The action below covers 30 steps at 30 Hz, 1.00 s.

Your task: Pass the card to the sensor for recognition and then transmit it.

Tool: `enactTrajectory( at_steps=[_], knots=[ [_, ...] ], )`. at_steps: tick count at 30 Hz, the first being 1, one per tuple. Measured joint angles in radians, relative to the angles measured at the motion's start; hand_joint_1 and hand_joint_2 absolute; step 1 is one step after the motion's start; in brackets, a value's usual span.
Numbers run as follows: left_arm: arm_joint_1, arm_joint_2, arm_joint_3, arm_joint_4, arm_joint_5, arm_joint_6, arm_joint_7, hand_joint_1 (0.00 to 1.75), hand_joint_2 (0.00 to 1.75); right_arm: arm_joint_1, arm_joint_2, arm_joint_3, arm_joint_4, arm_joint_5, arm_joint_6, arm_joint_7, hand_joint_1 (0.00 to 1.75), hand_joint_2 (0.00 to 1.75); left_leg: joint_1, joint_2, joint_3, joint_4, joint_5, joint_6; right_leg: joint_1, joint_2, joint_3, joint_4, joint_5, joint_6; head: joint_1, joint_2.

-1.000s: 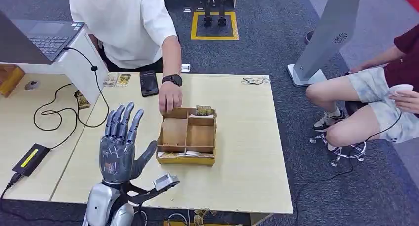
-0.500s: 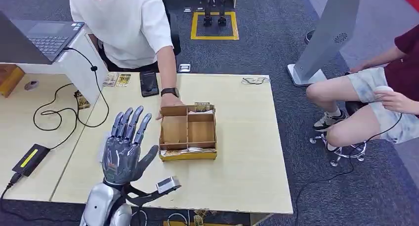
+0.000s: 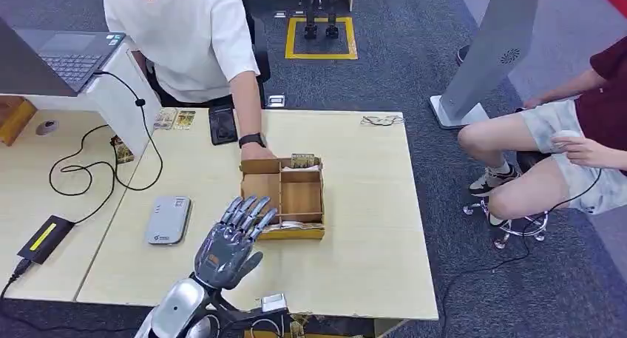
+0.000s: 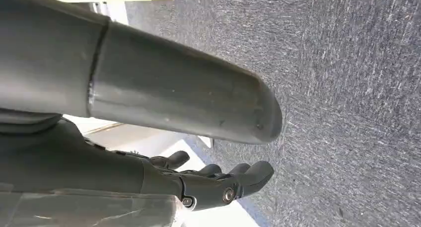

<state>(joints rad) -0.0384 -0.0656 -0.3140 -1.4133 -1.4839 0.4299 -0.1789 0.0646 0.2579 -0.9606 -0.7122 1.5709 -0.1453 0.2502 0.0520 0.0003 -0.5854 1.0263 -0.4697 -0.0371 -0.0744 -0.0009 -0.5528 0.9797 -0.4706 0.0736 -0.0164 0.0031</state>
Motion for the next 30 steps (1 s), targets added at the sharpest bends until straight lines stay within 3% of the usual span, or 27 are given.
enactTrajectory(
  at_steps=[8,15,24,30],
  knots=[
    [-0.007,0.018,-0.028,0.025,0.002,-0.024,0.025,0.00,1.75,-0.003,-0.009,0.000,0.014,0.000,0.000,-0.002,0.00,0.00,0.000,0.000,0.000,0.000,0.000,0.000,0.000,0.000,0.000,0.000,0.000,0.000,0.000,0.000],
    [-0.011,0.009,-0.045,0.050,-0.033,-0.045,0.120,0.00,1.75,-0.004,-0.010,0.000,0.017,0.000,0.003,0.017,0.00,0.00,0.000,0.000,0.000,0.000,0.000,0.000,0.000,0.000,0.000,0.000,0.000,0.000,0.000,0.000],
    [-0.016,-0.002,-0.051,0.061,-0.035,-0.051,0.133,0.00,1.75,-0.004,-0.010,0.000,0.016,0.000,0.007,0.020,0.00,0.00,0.000,0.000,0.000,0.000,0.000,0.000,0.000,0.000,0.000,0.000,0.000,0.000,0.000,0.000],
    [-0.028,-0.004,-0.078,0.071,-0.038,-0.098,0.285,0.00,1.75,0.003,-0.005,0.003,-0.003,0.000,0.037,0.041,0.00,0.00,0.000,0.000,0.000,0.000,0.000,0.000,0.000,0.000,0.000,0.000,0.000,0.000,0.000,0.000]
  ],
)
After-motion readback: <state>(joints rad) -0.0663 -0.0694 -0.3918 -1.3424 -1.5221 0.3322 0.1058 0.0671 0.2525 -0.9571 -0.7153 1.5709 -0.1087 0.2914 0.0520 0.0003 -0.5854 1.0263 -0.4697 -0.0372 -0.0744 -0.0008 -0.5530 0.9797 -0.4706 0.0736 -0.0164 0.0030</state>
